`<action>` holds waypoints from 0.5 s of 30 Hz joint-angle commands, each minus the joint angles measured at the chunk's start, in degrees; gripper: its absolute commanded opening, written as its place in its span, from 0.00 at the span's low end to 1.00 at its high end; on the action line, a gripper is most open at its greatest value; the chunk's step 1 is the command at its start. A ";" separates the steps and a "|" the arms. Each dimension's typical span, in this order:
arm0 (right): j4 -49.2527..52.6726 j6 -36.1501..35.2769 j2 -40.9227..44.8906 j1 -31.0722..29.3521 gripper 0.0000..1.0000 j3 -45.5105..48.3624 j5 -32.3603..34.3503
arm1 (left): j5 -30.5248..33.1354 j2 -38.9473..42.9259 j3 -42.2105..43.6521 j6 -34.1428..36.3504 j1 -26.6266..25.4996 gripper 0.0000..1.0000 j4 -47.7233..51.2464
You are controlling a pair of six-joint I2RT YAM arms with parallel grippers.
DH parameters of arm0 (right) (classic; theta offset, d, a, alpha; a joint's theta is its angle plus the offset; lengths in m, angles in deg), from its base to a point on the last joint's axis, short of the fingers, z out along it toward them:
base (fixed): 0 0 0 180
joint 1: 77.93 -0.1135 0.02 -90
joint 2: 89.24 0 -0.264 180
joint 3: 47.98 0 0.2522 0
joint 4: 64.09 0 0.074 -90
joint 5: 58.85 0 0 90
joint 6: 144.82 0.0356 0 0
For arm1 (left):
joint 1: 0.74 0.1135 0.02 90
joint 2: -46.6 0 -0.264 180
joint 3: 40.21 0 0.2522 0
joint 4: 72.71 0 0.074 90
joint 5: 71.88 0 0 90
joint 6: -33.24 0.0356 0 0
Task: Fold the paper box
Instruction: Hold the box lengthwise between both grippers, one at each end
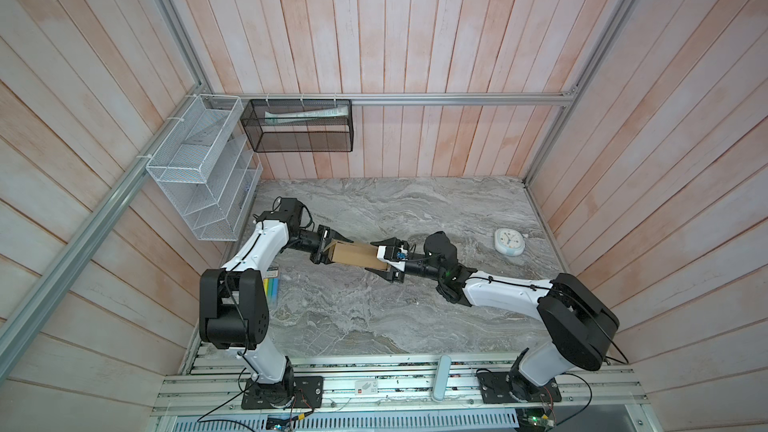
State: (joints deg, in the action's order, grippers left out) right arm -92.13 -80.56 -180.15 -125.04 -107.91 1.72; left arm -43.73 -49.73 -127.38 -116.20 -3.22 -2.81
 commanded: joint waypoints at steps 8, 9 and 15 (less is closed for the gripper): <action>-1.94 0.34 -0.23 -0.91 0.64 -1.29 1.33 | -0.91 -0.30 -1.39 0.73 -1.65 0.34 0.46; -1.96 0.33 -0.25 -0.95 0.64 -1.29 1.43 | -0.91 -0.28 -1.39 0.71 -1.65 0.35 0.42; -2.03 0.42 -0.14 -0.95 0.60 -1.29 1.74 | -1.23 -0.25 -1.30 0.72 -1.65 0.40 0.28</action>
State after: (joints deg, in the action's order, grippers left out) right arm -92.48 -80.60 -180.15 -125.11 -107.91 1.77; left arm -43.75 -49.73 -127.64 -116.36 -3.22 -2.83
